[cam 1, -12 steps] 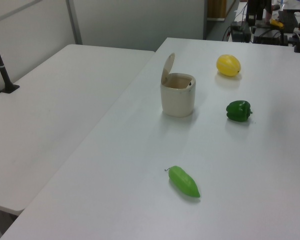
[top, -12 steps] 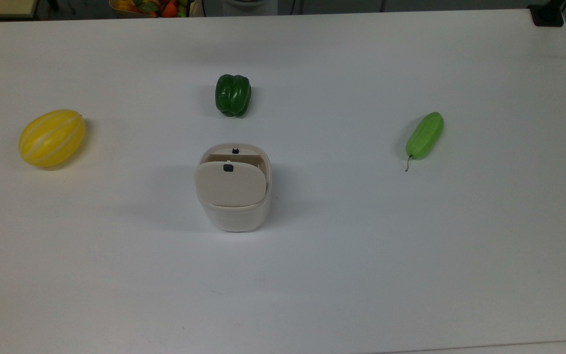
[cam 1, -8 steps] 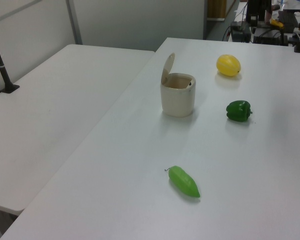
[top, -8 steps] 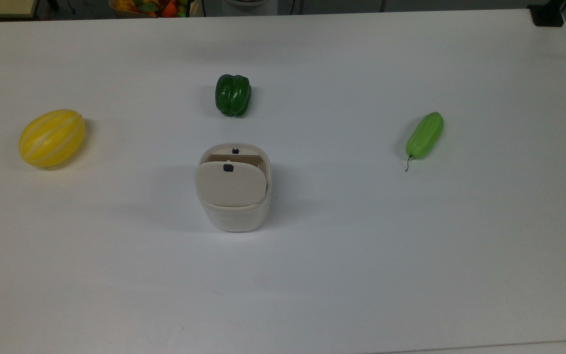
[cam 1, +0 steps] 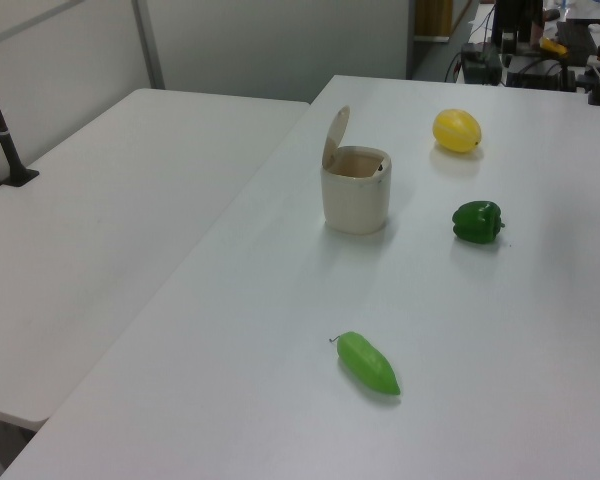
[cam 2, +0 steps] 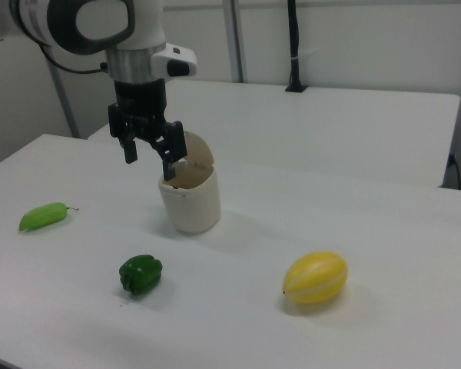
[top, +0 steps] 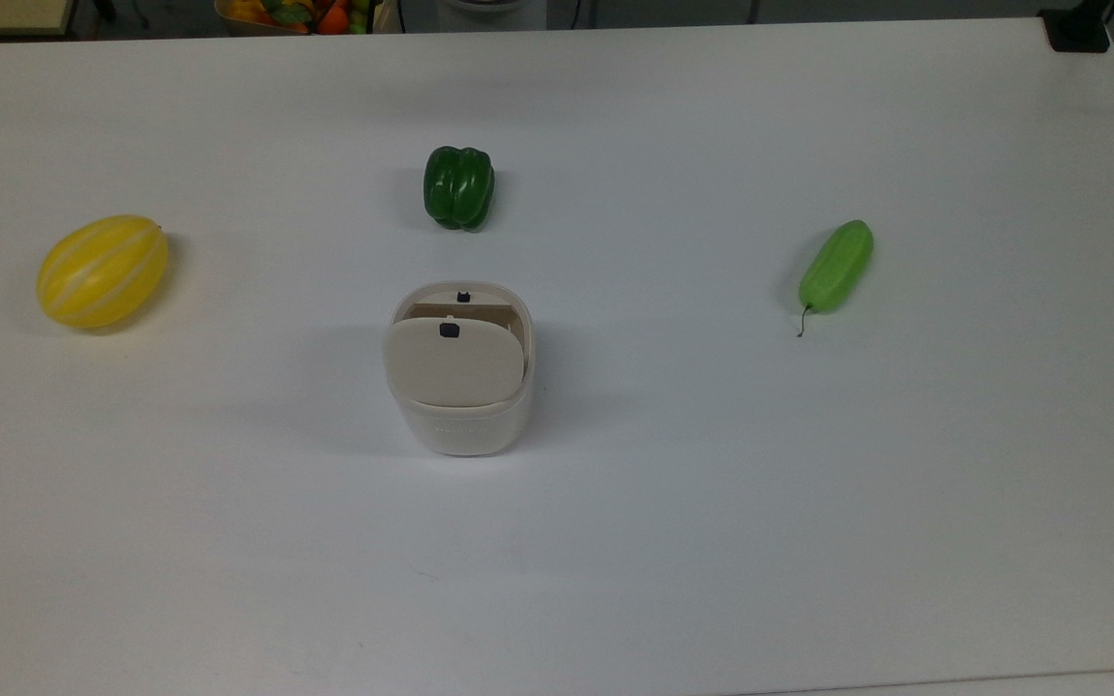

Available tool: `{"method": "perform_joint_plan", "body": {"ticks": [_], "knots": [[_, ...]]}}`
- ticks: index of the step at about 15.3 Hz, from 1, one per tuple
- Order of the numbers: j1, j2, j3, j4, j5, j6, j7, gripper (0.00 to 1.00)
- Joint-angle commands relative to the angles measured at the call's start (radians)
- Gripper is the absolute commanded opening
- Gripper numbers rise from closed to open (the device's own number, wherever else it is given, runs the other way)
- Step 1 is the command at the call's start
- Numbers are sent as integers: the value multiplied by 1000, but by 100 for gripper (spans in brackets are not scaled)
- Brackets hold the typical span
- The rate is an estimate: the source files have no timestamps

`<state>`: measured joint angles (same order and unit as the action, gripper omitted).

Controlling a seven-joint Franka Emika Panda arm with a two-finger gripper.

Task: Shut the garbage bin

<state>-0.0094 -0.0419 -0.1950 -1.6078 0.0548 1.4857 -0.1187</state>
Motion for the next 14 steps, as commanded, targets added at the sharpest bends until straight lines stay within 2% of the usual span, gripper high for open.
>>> {"method": "perform_joint_plan", "body": {"ticks": [1, 14], "knots": [[3, -9, -4, 11, -15, -21, -12, 100], [3, -10, -6, 14, -24, -61, -16, 100]]}}
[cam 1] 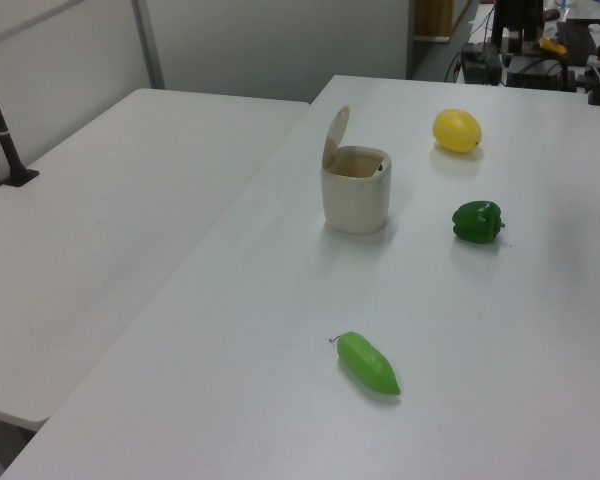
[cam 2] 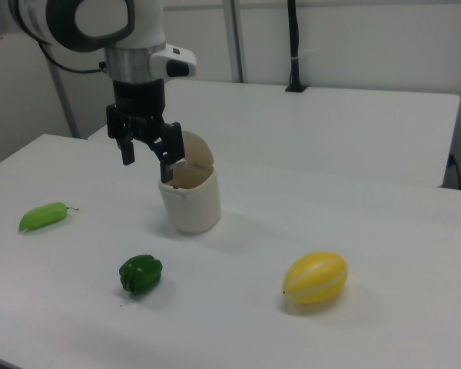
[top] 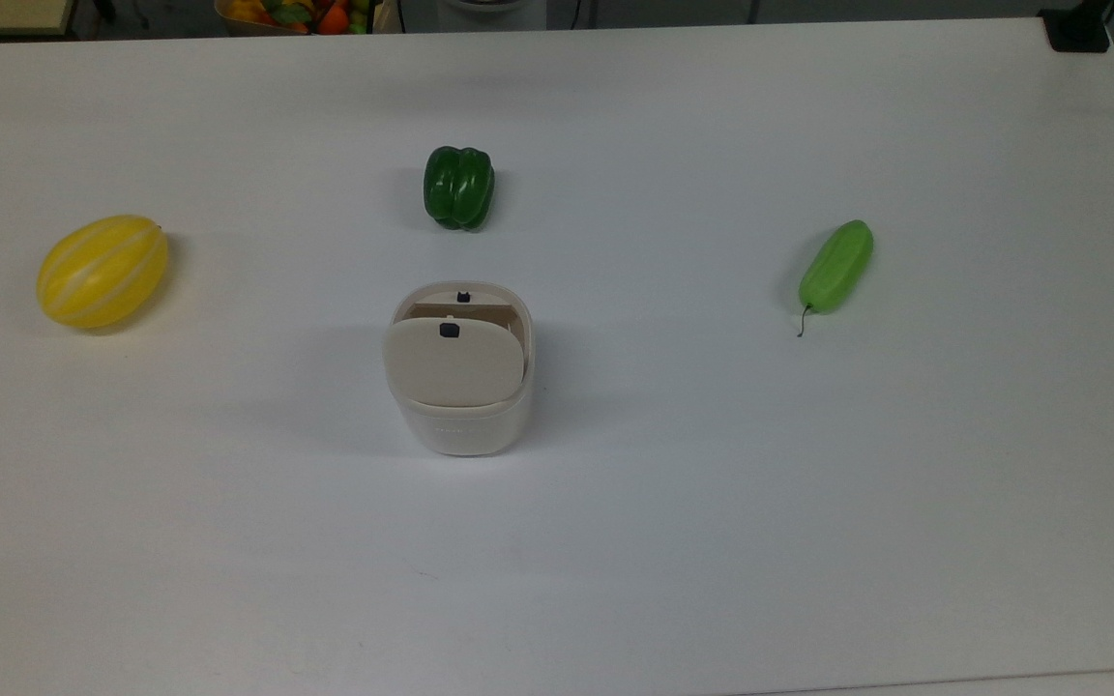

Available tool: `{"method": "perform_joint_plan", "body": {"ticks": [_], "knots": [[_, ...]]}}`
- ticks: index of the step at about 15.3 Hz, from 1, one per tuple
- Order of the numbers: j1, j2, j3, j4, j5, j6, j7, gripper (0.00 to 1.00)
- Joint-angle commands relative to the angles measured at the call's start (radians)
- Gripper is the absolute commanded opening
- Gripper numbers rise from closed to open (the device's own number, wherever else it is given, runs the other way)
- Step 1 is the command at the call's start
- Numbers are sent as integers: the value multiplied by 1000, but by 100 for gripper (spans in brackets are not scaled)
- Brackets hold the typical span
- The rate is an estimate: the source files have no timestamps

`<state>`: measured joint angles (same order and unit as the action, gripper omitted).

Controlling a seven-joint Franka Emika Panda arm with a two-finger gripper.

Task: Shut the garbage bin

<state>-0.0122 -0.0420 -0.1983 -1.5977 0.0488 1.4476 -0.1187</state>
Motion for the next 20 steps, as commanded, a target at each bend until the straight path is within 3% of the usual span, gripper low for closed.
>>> {"method": "perform_joint_plan", "body": {"ticks": [1, 16, 20], "knots": [[6, -9, -3, 4, -18, -18, -16, 100], [3, 4, -10, 5, -4, 95, -21, 99], [3, 10, -12, 5, 13, 114, -22, 57]]}}
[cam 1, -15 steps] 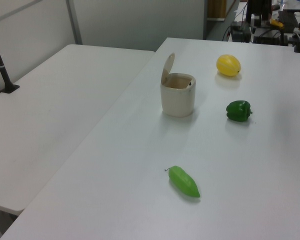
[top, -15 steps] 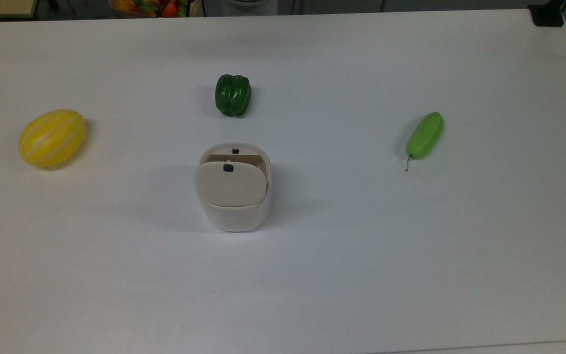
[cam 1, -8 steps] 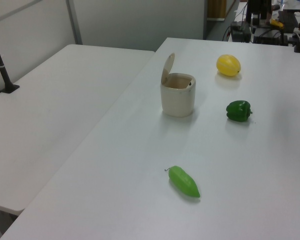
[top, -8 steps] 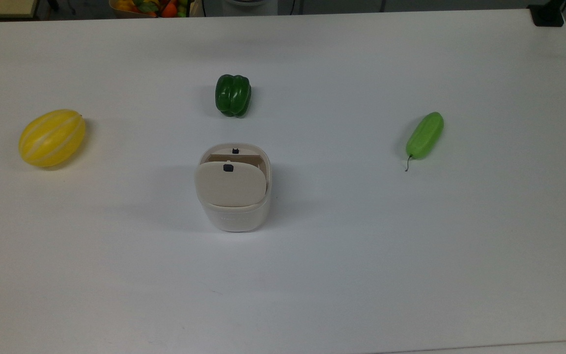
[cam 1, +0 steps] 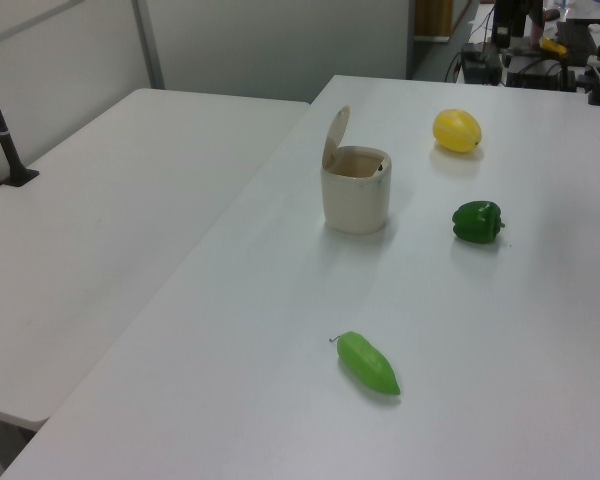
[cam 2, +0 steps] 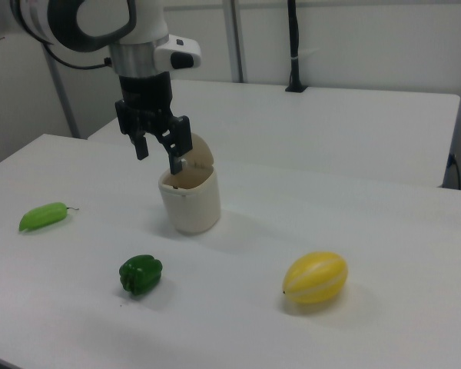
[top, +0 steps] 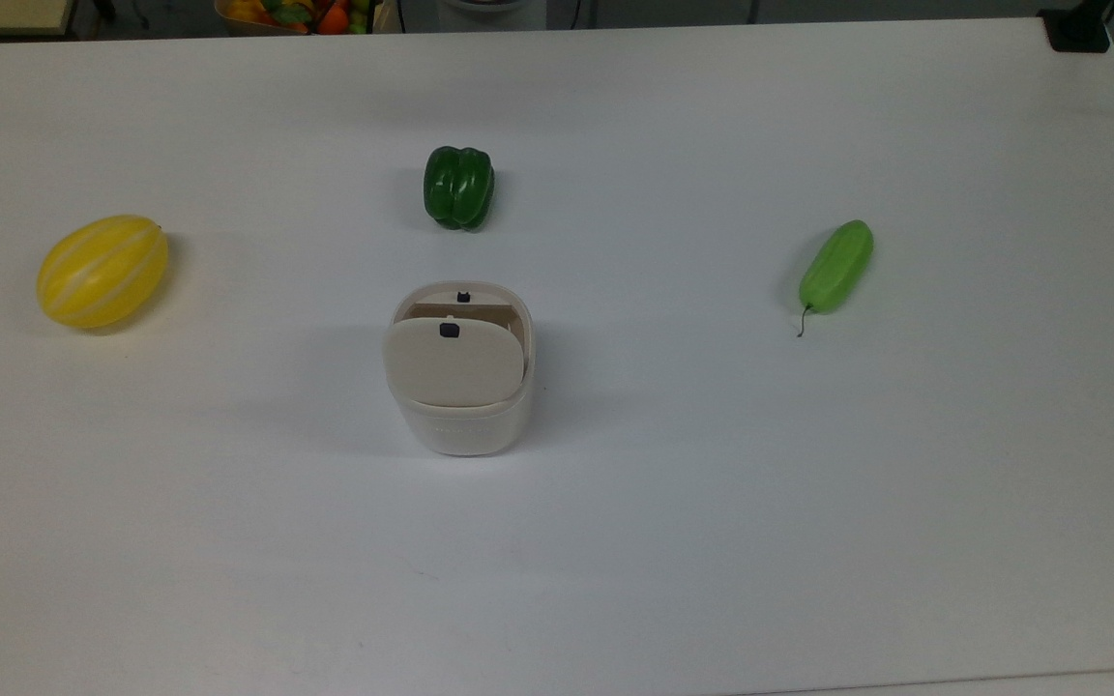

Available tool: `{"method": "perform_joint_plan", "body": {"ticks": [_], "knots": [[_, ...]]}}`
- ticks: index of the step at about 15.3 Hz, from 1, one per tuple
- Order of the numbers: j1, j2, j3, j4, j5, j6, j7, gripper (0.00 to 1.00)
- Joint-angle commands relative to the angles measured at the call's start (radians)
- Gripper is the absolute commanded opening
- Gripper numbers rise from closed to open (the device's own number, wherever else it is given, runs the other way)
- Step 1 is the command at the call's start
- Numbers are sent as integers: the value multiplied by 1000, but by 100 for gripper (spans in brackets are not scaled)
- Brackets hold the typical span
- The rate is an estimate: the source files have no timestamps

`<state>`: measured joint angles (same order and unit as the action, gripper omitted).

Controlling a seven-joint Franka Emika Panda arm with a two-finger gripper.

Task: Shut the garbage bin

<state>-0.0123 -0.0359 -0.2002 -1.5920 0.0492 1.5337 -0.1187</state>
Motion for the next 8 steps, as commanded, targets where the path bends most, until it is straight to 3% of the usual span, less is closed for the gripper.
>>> {"method": "perform_joint_plan", "body": {"ticks": [1, 3, 6, 8], "knots": [[5, 8, -10, 0, 15, 43, -21, 33], [6, 19, -8, 0, 15, 66, -19, 9], [8, 51, -5, 1, 21, 117, -24, 2], [9, 108, -5, 53, 75, 179, -22, 0]]}}
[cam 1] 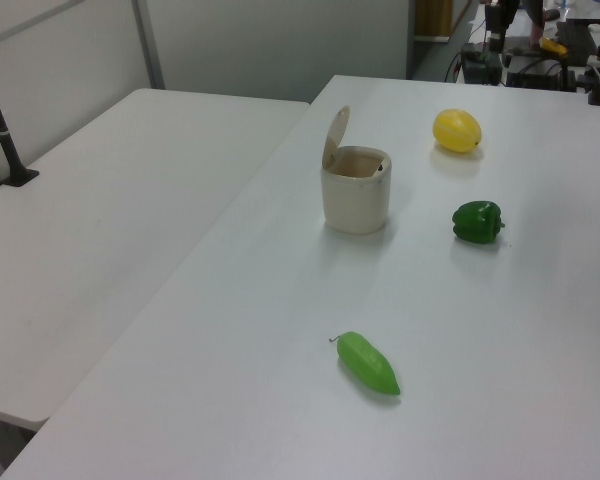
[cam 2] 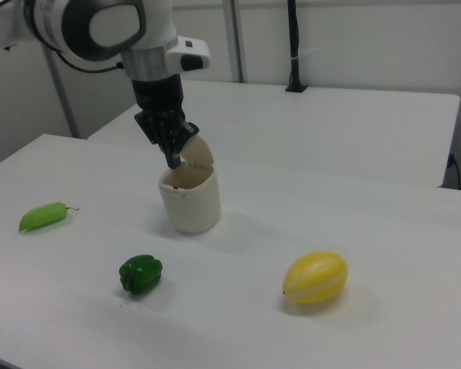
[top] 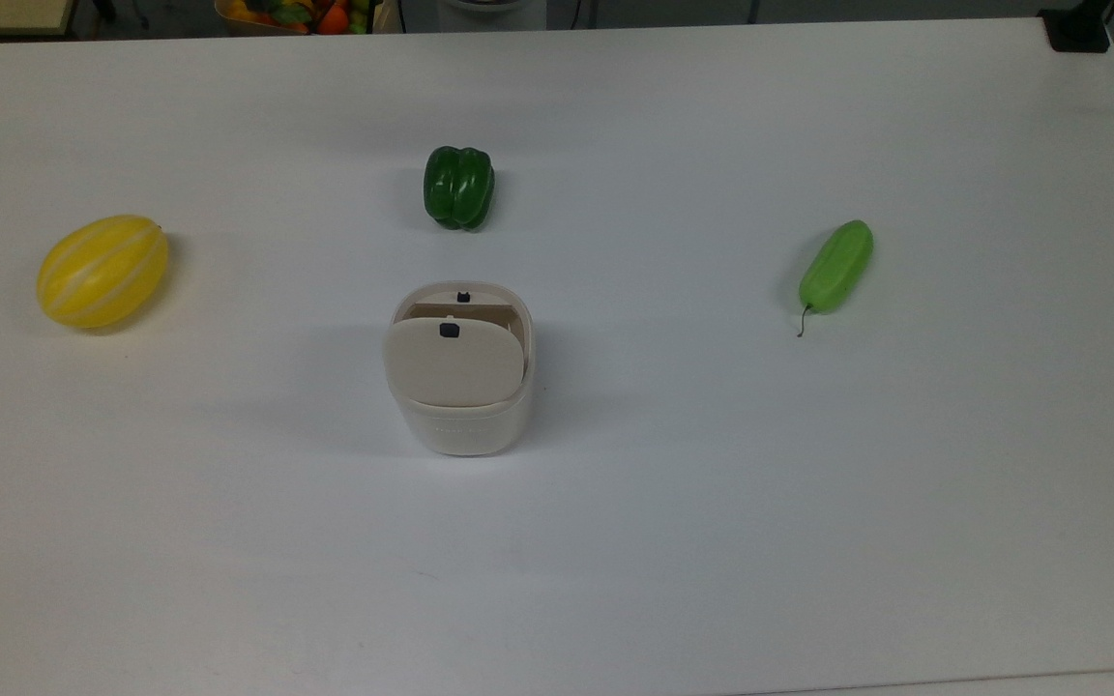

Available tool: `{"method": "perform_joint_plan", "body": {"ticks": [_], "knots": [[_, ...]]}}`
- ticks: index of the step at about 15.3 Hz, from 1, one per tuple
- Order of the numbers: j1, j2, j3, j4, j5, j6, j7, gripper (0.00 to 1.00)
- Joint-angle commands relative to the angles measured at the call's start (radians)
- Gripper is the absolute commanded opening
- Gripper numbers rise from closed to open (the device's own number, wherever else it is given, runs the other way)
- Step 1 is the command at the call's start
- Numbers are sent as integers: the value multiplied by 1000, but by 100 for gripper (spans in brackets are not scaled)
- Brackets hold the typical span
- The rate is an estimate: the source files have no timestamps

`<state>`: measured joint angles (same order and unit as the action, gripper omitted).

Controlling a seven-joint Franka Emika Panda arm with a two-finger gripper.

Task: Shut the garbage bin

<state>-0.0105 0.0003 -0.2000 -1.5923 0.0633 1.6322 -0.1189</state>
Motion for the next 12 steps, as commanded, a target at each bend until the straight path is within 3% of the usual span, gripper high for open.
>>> {"method": "perform_joint_plan", "body": {"ticks": [1, 4, 6, 12], "knots": [[7, 102, -6, 79, 79, 96, -25, 0], [14, 139, -1, 103, 85, 196, -28, 0], [18, 147, 7, 100, 127, 309, -31, 0], [110, 190, 7, 103, 220, 494, -22, 0]]}}
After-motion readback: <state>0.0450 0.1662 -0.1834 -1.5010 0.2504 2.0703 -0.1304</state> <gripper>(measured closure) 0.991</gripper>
